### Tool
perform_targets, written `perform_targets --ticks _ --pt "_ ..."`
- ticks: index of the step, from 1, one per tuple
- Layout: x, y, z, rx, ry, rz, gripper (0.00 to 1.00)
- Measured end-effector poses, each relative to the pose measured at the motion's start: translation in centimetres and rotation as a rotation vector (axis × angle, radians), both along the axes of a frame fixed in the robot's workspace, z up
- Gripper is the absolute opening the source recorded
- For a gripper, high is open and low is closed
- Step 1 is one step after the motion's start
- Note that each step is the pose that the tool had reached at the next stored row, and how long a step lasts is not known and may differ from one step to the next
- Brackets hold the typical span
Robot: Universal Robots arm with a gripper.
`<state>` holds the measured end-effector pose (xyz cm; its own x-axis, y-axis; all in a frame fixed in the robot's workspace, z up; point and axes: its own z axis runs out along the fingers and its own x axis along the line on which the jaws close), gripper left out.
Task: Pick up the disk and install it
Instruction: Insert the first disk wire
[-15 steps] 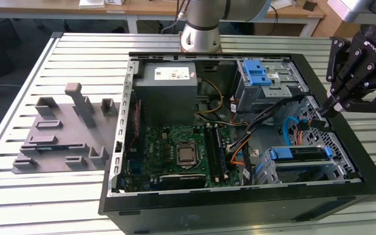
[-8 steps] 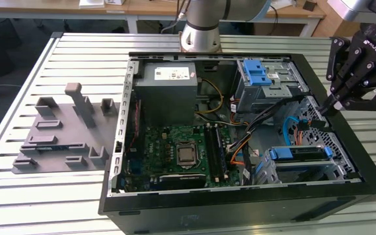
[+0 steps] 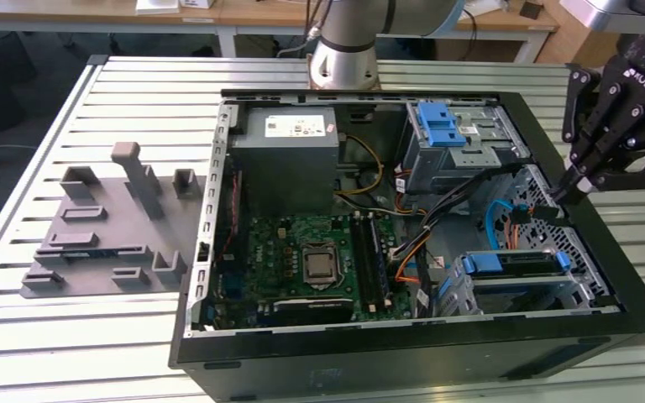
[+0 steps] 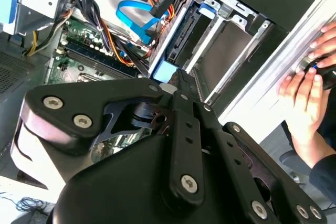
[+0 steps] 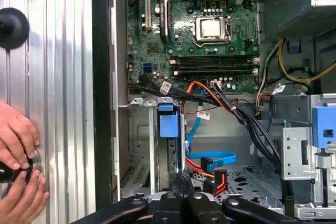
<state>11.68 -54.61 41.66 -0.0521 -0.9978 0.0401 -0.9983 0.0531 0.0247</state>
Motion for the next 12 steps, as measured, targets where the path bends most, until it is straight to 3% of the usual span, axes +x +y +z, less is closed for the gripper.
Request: perform_targets --ticks 6,12 --pt "0.08 0.12 -0.17 -0.0003 0.0000 -0.062 0.11" --pt "0.32 0.28 -0.30 -0.0004 0.0000 -0.082 0.11"
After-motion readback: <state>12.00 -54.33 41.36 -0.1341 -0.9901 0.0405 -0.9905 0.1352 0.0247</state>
